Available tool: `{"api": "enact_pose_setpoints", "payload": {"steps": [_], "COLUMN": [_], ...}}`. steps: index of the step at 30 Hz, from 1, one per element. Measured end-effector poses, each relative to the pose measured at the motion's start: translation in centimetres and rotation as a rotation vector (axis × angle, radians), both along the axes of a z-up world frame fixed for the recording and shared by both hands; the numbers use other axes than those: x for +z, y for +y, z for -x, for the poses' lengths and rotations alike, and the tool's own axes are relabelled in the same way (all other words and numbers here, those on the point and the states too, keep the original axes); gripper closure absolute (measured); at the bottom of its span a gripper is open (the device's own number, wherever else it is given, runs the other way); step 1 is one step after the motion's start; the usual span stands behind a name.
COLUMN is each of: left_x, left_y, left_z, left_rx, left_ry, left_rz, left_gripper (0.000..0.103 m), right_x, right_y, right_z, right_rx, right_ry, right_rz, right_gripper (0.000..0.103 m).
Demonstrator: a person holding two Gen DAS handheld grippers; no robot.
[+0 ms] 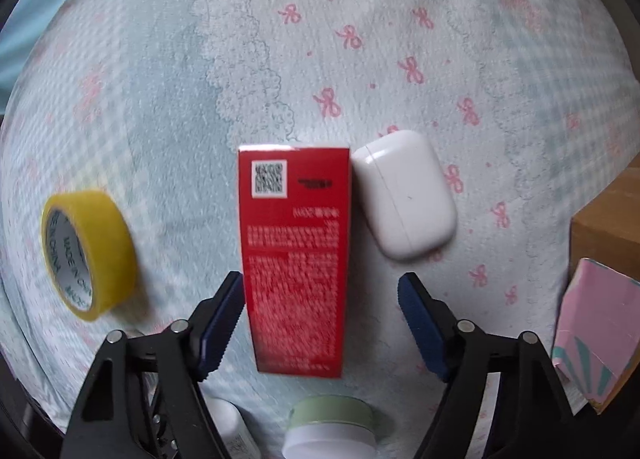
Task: Organize rigid objects
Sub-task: 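Grasp the black-lidded jar with the left tool while the right tool grasps the red box, then carry the black jar and red box into the pink box and release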
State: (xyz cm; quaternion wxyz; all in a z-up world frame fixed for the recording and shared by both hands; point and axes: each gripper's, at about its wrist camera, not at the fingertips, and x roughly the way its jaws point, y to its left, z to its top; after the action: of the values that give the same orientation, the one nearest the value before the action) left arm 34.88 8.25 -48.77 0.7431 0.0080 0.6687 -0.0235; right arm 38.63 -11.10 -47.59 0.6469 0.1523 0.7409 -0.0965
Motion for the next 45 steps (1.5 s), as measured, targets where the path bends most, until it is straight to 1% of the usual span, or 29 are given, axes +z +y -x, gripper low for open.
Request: {"api": "enact_pose_setpoints", "payload": {"steps": [1, 2, 3, 4, 5, 8, 10, 12, 17, 19, 21, 24, 29, 35, 40, 45], "left_x": [-0.2, -0.4, -0.5, -0.4, -0.4, -0.3, -0.4, -0.4, 0.2, 0.7, 1.2, 2.2, 4.5, 8.2, 11.6, 16.3], "left_y": [-0.2, -0.3, -0.6, -0.8, -1.1, -2.1, -2.3, -2.3, -2.3, -1.5, -1.1, -0.9, -0.8, -0.4, -0.4, -0.6], "left_z": [-0.1, -0.2, -0.4, -0.4, -0.4, -0.5, -0.6, -0.6, -0.1, 0.3, 0.2, 0.5, 1.4, 2.9, 4.4, 6.7], "left_rx": [-0.001, -0.003, -0.007, -0.016, -0.025, -0.042, -0.043, -0.046, -0.053, -0.057, -0.054, -0.051, -0.052, -0.076, -0.12, -0.174], "left_ry": [0.002, 0.001, -0.006, -0.019, -0.027, -0.042, -0.047, -0.049, -0.058, -0.059, -0.065, -0.079, -0.113, -0.159, -0.209, -0.276], "left_rz": [-0.004, -0.005, -0.008, -0.012, -0.012, -0.018, -0.012, -0.01, -0.007, -0.013, -0.008, -0.002, 0.011, 0.031, 0.042, 0.04], "left_gripper": [0.032, 0.033, 0.034, 0.04, 0.05, 0.05, 0.05, 0.05, 0.05, 0.05, 0.05, 0.05, 0.05, 0.05, 0.05, 0.05], "right_x": [-0.1, -0.3, -0.5, -0.7, -0.8, -0.7, -0.6, -0.6, -0.6, -0.3, 0.3, 1.3, 3.5, 7.2, 11.7, 17.2], "right_y": [-0.3, -0.2, -0.3, -0.2, -0.2, -0.2, 0.3, 0.7, 0.8, 0.6, 0.1, 0.1, 0.7, 0.9, 0.5, 0.2], "right_z": [-0.5, -0.7, -0.8, -1.0, -1.1, -1.4, -1.6, -1.6, -1.3, -0.7, 0.0, 0.7, 2.5, 5.1, 7.9, 11.7], "right_rx": [-0.005, -0.009, -0.024, -0.026, -0.029, -0.027, -0.004, 0.003, 0.001, -0.002, -0.006, 0.013, 0.012, 0.018, 0.017, 0.019], "right_ry": [-0.005, -0.005, -0.02, -0.016, -0.013, -0.024, -0.033, -0.047, -0.064, -0.083, -0.107, -0.126, -0.163, -0.225, -0.288, -0.356], "right_rz": [0.007, 0.014, 0.033, 0.041, 0.043, 0.044, 0.037, 0.056, 0.04, 0.017, -0.028, -0.034, -0.066, -0.079, -0.076, -0.057], "right_gripper": [0.038, 0.041, 0.046, 0.048, 0.048, 0.055, 0.065, 0.065, 0.065, 0.065, 0.065, 0.066, 0.066, 0.066, 0.066, 0.066]}}
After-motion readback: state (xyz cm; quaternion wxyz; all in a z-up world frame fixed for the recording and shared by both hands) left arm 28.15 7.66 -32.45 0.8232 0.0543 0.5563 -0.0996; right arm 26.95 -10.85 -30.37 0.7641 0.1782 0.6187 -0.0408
